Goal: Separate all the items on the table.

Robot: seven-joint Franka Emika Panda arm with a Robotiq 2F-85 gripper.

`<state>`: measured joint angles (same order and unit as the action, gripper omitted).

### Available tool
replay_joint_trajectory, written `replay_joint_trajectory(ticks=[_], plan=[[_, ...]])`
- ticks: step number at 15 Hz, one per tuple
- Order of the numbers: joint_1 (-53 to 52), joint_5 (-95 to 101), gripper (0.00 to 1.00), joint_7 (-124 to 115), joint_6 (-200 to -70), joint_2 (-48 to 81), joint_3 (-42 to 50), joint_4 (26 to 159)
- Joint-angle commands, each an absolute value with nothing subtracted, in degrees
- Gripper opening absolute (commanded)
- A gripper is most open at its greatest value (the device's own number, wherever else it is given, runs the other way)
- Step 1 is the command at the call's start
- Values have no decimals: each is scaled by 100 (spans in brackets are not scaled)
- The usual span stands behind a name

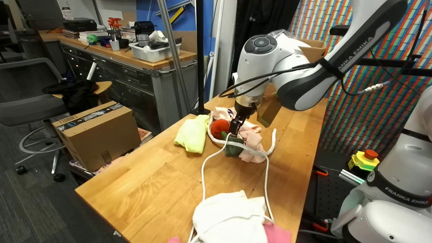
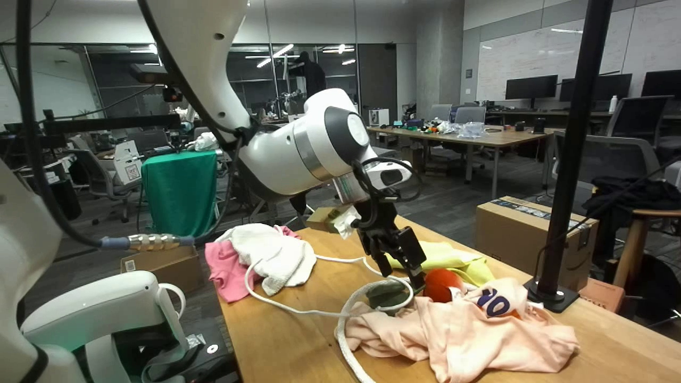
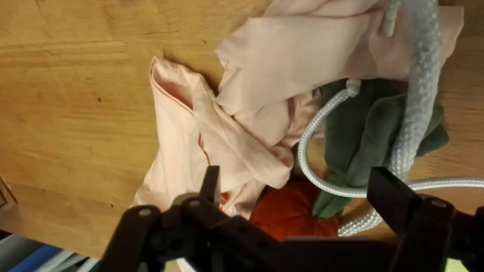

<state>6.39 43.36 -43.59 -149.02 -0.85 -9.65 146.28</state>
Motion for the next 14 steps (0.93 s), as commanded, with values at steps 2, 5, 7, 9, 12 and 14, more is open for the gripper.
replay_joint_trajectory(ticks=[2, 5, 7, 9, 12, 14], plan=[[432, 3584, 100, -3687, -14957, 62, -365, 14376], [436, 3249, 100, -3447, -14985, 124, -138, 14308], [428, 3003, 100, -3290, -14996, 154, -44, 14326], [418, 2813, 100, -3155, -15031, 217, 19, 14341], [393, 2422, 100, -2841, -15064, 342, 62, 14348], [368, 2193, 100, -2647, -15112, 441, 79, 14330]])
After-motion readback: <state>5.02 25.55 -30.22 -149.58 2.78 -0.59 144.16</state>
